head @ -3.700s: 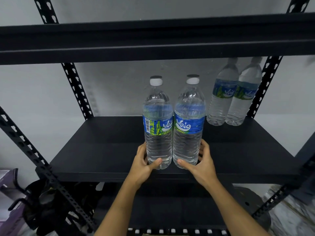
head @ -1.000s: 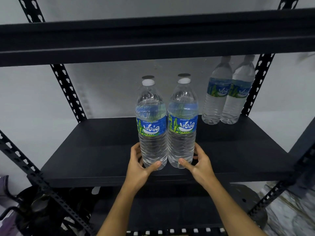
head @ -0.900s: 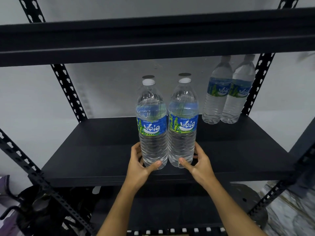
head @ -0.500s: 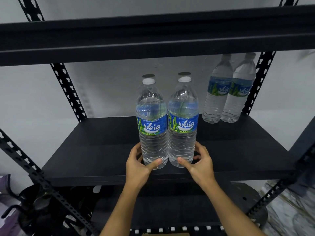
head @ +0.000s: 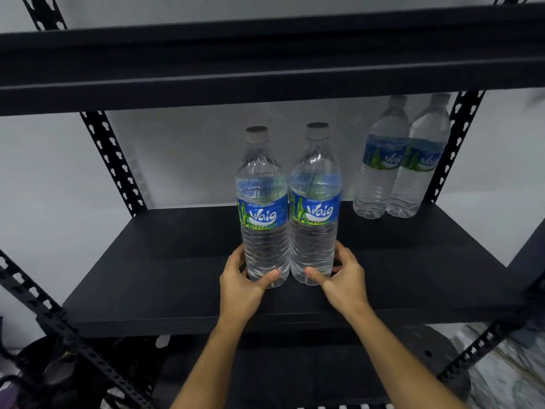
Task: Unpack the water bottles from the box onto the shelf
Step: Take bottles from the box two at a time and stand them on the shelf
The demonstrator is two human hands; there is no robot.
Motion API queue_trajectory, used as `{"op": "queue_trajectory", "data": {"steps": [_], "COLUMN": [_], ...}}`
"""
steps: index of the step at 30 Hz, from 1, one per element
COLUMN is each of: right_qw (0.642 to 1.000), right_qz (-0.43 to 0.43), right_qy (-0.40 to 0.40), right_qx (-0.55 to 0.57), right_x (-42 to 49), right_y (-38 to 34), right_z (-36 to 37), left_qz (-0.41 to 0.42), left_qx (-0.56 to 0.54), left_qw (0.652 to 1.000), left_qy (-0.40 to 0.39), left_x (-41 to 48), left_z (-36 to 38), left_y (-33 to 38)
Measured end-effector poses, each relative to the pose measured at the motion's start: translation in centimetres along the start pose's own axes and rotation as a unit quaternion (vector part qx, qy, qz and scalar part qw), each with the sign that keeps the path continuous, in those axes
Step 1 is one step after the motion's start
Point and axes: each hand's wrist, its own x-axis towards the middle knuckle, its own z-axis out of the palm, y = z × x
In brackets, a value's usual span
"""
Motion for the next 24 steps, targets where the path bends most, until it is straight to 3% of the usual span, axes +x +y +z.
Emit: {"op": "queue_trajectory", "data": {"steps": [17,24], "right_qw": [1.0,1.0], "right_qz": [0.005,-0.015], "right_qy": [0.009,-0.007], "right_qx": [-0.012,-0.024], "right_x": [12.9,15.8], "right_y": [1.8,2.0], "right_z": [6.1,6.8], "left_qz": [-0.012,0.004], "left_qx": [0.134,0.128], "left_qw": [0.991,0.992], "left_qy": [0.015,0.004], "left_x": [14.2,17.0], "left_z": [2.4,3.1], "left_y": [-0.9,-1.1]}}
